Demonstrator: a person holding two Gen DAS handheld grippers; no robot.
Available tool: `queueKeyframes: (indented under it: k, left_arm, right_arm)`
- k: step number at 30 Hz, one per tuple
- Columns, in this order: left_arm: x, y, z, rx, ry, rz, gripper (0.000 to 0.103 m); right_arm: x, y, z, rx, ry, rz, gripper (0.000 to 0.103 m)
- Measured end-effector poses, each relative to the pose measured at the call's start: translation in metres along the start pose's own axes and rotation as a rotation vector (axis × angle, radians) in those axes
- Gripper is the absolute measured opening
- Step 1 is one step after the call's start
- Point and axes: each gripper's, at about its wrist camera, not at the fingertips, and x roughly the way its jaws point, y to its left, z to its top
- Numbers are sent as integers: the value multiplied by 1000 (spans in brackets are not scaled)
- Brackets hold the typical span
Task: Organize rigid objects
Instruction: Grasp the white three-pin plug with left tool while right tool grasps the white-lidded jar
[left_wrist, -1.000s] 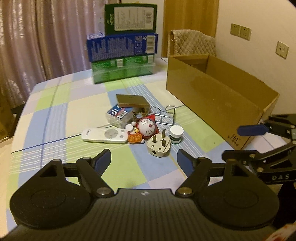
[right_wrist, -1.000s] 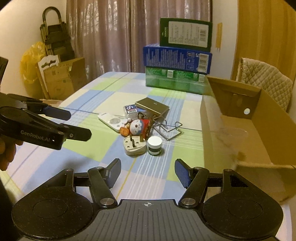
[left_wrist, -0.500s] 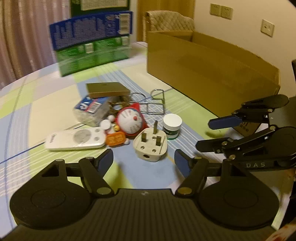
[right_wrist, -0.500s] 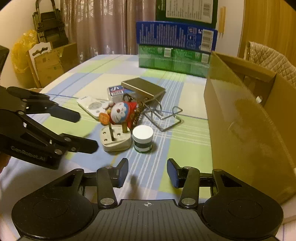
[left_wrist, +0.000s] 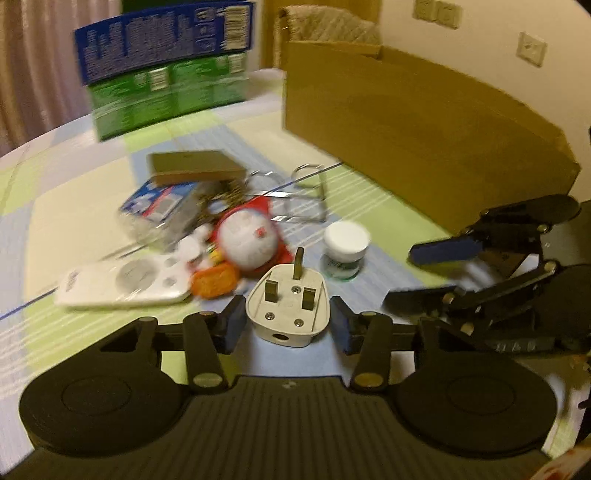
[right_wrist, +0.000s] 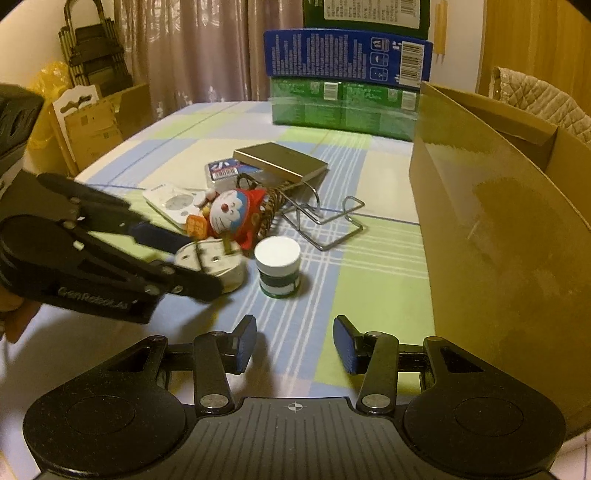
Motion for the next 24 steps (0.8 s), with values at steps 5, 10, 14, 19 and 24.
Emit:
queueKeyframes:
  k: [5, 10, 14, 19, 24]
  left_arm:
    - [-18, 11, -12, -124, 43, 100, 43]
    - [-23, 13, -19, -169, 24, 128, 46]
    - [-21, 7, -19, -110, 3, 153, 47]
    - [-10, 4, -17, -77, 14, 168, 47]
    - [-10, 4, -17, -93, 12, 170, 45]
  right_arm:
    - [7, 6, 6, -23, -25, 30, 44]
    - [21, 1, 15, 7, -42, 14, 44]
    - [30, -2, 19, 12, -45, 18, 44]
    - [36, -2, 21, 5, -51, 32, 42]
    - [35, -2, 22, 2, -55, 17, 26]
